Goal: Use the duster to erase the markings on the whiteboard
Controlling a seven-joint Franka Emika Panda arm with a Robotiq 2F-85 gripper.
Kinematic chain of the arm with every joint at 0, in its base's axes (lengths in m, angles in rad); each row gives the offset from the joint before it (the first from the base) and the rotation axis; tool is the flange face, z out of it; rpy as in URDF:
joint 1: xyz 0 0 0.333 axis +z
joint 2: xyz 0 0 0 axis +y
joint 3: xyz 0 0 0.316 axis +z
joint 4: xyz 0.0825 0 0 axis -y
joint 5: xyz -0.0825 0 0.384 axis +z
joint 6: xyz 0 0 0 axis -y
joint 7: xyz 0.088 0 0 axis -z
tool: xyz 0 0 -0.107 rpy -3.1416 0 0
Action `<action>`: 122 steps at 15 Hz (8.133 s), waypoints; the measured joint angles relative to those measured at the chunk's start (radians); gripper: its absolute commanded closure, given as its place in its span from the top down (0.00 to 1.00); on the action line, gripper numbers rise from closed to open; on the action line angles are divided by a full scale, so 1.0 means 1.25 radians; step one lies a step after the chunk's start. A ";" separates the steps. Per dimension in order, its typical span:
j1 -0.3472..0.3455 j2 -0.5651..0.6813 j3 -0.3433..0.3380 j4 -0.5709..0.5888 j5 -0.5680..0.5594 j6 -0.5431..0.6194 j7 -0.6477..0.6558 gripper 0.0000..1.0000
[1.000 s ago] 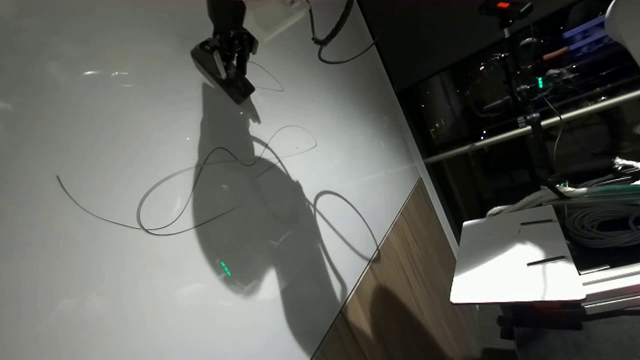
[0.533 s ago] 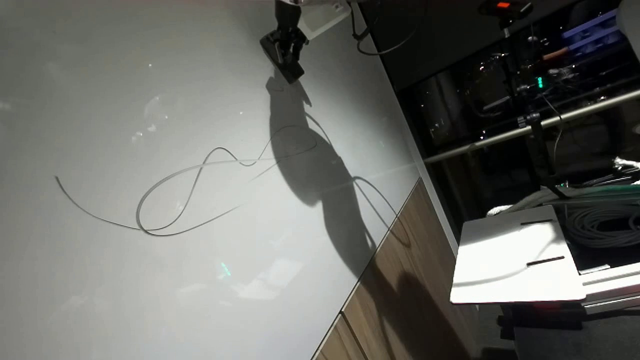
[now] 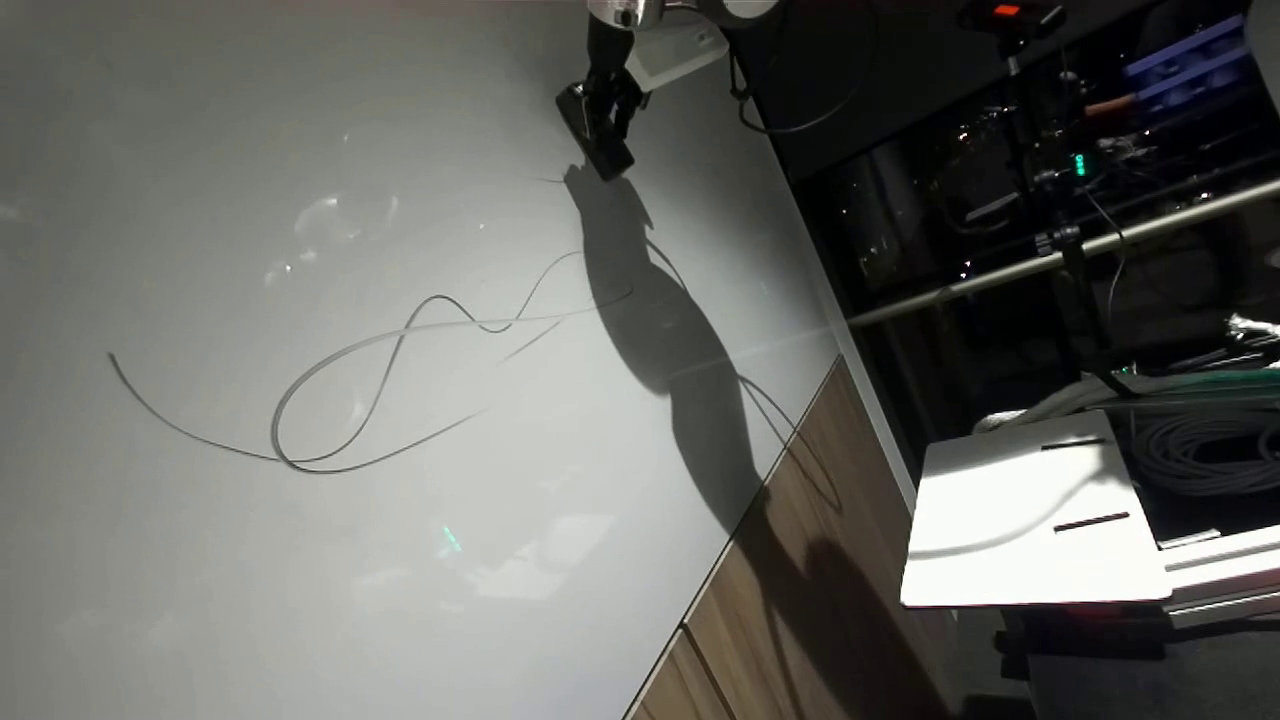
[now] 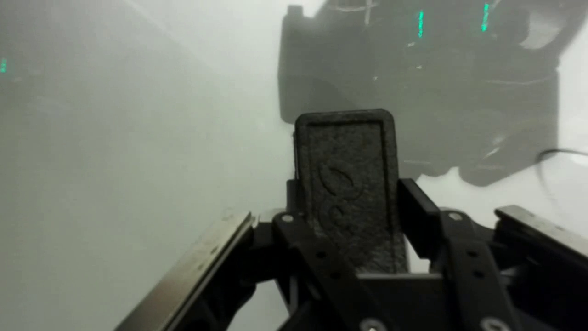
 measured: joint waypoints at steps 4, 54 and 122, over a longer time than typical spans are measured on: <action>0.057 -0.002 0.040 -0.008 0.023 0.000 0.011 0.27; 0.056 0.018 0.054 -0.010 0.087 0.019 -0.097 0.27; 0.012 0.081 -0.081 -0.130 0.027 0.149 0.065 0.27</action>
